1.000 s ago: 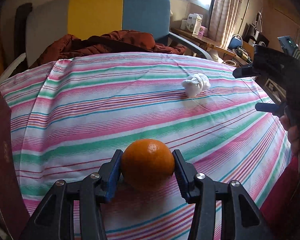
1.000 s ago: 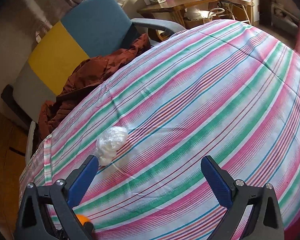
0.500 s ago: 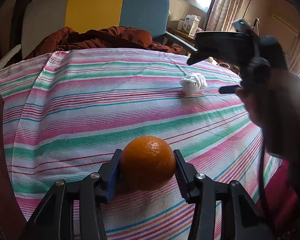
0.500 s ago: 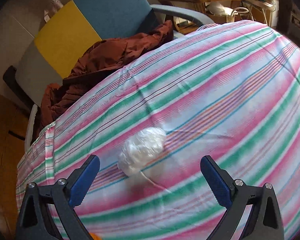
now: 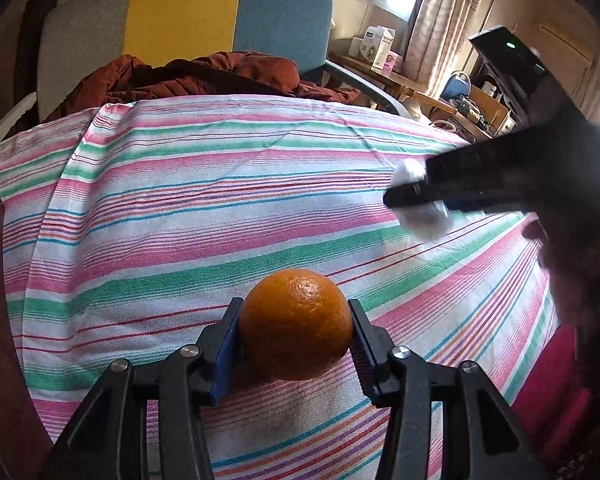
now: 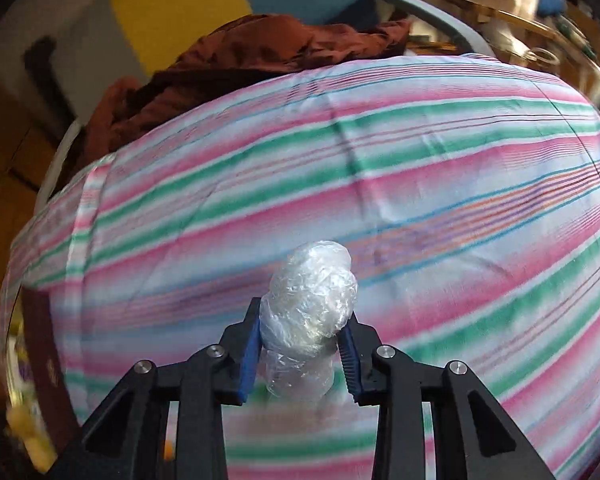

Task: Organize objects
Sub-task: 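Hold the orange in the left gripper while right gripper grasps the last wrapped ball, then carry the orange and wrapped ball over the gold tray and release them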

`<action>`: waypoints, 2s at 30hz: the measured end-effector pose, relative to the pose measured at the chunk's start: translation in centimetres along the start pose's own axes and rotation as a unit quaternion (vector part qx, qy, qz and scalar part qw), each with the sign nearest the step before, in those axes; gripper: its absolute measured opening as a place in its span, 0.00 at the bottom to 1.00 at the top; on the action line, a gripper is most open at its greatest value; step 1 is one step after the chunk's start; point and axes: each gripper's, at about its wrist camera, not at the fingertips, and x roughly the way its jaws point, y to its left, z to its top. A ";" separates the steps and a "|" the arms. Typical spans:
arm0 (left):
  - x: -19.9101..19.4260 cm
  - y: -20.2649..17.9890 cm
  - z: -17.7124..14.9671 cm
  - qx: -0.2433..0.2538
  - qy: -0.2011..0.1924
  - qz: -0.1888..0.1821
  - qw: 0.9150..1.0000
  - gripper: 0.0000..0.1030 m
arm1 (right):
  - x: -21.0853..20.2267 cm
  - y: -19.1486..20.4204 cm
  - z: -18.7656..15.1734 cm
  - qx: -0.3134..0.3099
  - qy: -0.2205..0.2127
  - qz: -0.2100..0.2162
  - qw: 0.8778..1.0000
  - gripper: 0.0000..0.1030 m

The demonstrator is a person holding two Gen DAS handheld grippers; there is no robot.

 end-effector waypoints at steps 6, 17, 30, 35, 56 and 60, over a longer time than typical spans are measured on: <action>0.0 -0.1 0.0 0.011 0.000 0.008 1.000 0.48 | 0.2 2.2 -5.2 -0.074 0.018 -0.020 0.997 0.34; 0.2 -0.8 -0.2 0.022 -0.001 0.033 0.999 0.48 | 0.6 3.5 -5.0 -0.134 0.003 -0.063 0.989 0.34; 0.3 -0.9 -0.3 0.025 -0.002 0.036 0.999 0.48 | 0.7 3.7 -4.9 -0.135 0.003 -0.067 0.989 0.34; 0.1 -1.3 -0.5 0.036 -0.001 0.050 0.998 0.48 | 0.6 3.7 -5.0 -0.135 0.002 -0.067 0.988 0.34; -8.1 -1.4 0.2 0.034 -0.054 0.063 0.996 0.48 | -0.2 4.3 -5.0 -0.137 -0.016 -0.040 0.990 0.34; -10.1 -0.6 0.1 0.029 -0.066 0.067 0.995 0.48 | -0.1 4.8 -5.3 -0.149 -0.014 -0.039 0.988 0.34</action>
